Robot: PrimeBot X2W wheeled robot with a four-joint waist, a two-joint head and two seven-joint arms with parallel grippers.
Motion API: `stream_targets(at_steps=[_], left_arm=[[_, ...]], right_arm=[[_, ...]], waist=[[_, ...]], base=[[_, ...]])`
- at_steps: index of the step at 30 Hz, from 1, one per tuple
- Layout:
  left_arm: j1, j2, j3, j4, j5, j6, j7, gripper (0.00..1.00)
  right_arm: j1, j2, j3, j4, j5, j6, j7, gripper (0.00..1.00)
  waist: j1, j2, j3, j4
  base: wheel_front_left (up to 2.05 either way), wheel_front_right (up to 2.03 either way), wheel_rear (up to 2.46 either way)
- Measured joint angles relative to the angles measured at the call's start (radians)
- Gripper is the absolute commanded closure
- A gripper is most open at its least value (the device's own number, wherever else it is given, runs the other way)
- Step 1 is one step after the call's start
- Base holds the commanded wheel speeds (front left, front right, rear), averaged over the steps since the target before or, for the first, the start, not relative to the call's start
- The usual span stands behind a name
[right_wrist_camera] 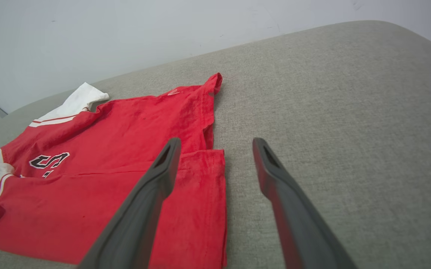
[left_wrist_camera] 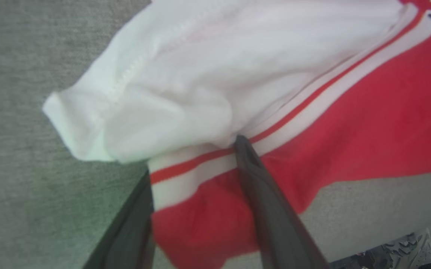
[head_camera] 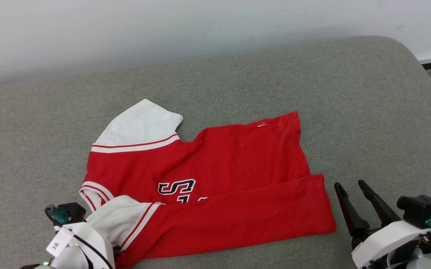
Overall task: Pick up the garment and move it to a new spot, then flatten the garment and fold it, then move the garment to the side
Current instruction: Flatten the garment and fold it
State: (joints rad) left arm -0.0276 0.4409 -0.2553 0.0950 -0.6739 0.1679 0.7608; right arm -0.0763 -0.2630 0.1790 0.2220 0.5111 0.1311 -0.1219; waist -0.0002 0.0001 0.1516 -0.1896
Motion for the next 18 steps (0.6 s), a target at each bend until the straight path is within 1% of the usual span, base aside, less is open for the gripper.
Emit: stream_targets(at_steps=[3, 9, 10, 12, 14, 18], left_arm=[[-0.010, -0.026, -0.005, 0.012, -0.014, -0.015, -0.027, 1.00], [0.004, -0.028, 0.000, -0.009, -0.006, -0.015, -0.072, 1.00], [0.010, -0.027, 0.006, -0.034, 0.004, -0.005, -0.095, 1.00], [0.020, -0.019, 0.015, -0.056, 0.009, -0.005, -0.110, 1.00], [0.025, -0.012, 0.022, -0.081, 0.017, 0.001, -0.125, 1.00], [0.028, -0.001, 0.027, -0.134, 0.044, 0.018, -0.149, 1.00]], right_arm=[[-0.004, -0.017, 0.001, 0.008, 0.017, 0.000, 0.010, 0.00], [-0.008, -0.041, -0.012, 0.029, 0.064, 0.000, 0.073, 0.00], [-0.010, -0.060, -0.012, 0.040, 0.081, 0.000, 0.127, 0.00], [-0.015, -0.085, 0.000, 0.052, 0.098, 0.000, 0.199, 0.00], [-0.024, -0.114, 0.030, 0.052, 0.115, 0.000, 0.265, 0.00], [-0.051, -0.151, 0.103, 0.055, 0.151, 0.000, 0.388, 0.00]], waist=[[0.0002, 0.0000, -0.005, 0.002], [0.0003, 0.0000, -0.027, 0.011], [0.0003, 0.0000, -0.037, 0.017], [0.0003, -0.0001, -0.045, 0.023], [0.0003, 0.0000, -0.051, 0.029], [0.0003, -0.0001, -0.051, 0.042]], base=[[0.00, 0.00, 0.00], [0.00, 0.00, 0.00], [0.00, 0.00, 0.00], [0.00, 0.00, 0.00], [0.00, 0.00, 0.00], [0.00, 0.00, 0.00]])
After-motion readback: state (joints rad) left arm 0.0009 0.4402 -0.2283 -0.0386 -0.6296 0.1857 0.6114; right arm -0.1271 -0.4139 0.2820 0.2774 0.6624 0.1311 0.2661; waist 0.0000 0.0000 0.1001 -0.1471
